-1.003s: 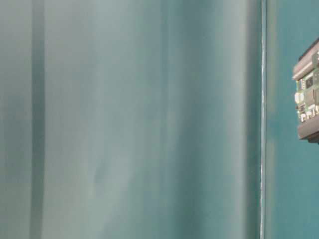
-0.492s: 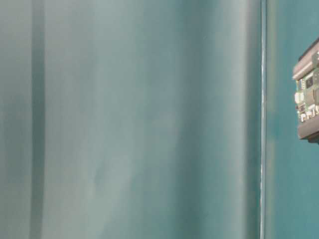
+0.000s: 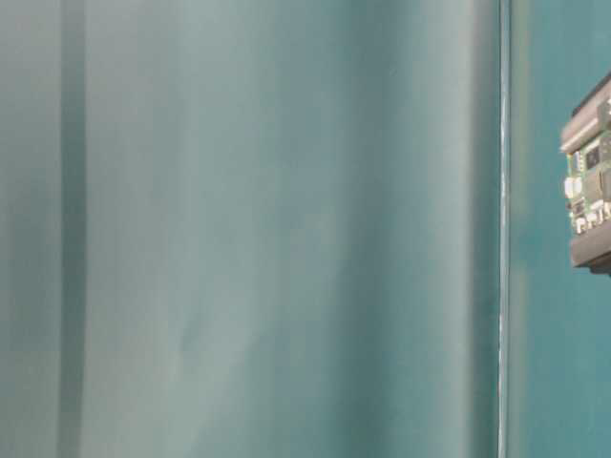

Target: Insert the USB into the fixed PCB.

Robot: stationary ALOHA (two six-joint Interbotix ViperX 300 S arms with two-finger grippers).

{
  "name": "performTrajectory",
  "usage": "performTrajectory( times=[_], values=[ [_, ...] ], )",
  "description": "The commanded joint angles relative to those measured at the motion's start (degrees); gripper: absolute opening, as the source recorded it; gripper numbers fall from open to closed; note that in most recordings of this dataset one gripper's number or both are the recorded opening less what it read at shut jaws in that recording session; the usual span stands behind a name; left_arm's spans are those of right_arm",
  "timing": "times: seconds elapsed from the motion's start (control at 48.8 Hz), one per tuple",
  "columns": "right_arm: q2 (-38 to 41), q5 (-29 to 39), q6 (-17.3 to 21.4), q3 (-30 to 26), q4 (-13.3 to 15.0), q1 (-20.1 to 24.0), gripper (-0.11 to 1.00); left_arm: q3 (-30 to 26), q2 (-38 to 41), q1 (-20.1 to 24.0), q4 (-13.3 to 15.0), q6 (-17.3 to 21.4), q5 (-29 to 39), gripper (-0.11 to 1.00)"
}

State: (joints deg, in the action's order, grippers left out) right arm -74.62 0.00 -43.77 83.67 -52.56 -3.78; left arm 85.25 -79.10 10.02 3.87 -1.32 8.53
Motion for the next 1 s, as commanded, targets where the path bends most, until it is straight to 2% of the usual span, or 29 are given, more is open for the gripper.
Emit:
performTrajectory(
  times=[0.0, 0.369, 0.471, 0.737, 0.901, 0.983],
  values=[
    [0.53, 0.62, -0.09, -0.44, 0.62, -0.09, 0.72, -1.76, 0.44, 0.18, -0.18, -0.35, -0.26, 0.00],
    [0.26, 1.14, -0.09, 0.62, 0.79, -0.09, 0.72, -1.67, 0.44, 0.18, -0.18, -0.35, -0.26, 0.00],
    [-0.44, 1.49, -0.09, 1.14, 1.76, -0.09, 0.72, -1.76, 0.44, 0.18, -0.26, -0.35, -0.26, 0.00],
    [-4.31, 2.64, 0.00, 2.02, 6.33, -0.09, 0.72, -1.67, 0.44, 0.18, -0.18, -0.35, -0.26, 0.00],
    [-6.50, 2.81, 0.70, 2.81, 6.68, 0.00, 0.72, -1.67, 0.44, 0.18, -0.18, -0.35, -0.26, 0.00],
    [-7.82, 2.46, 2.29, 3.43, 6.68, -0.09, 0.72, -1.76, 0.44, 0.18, -0.26, -0.35, -0.26, 0.00]
  ],
)
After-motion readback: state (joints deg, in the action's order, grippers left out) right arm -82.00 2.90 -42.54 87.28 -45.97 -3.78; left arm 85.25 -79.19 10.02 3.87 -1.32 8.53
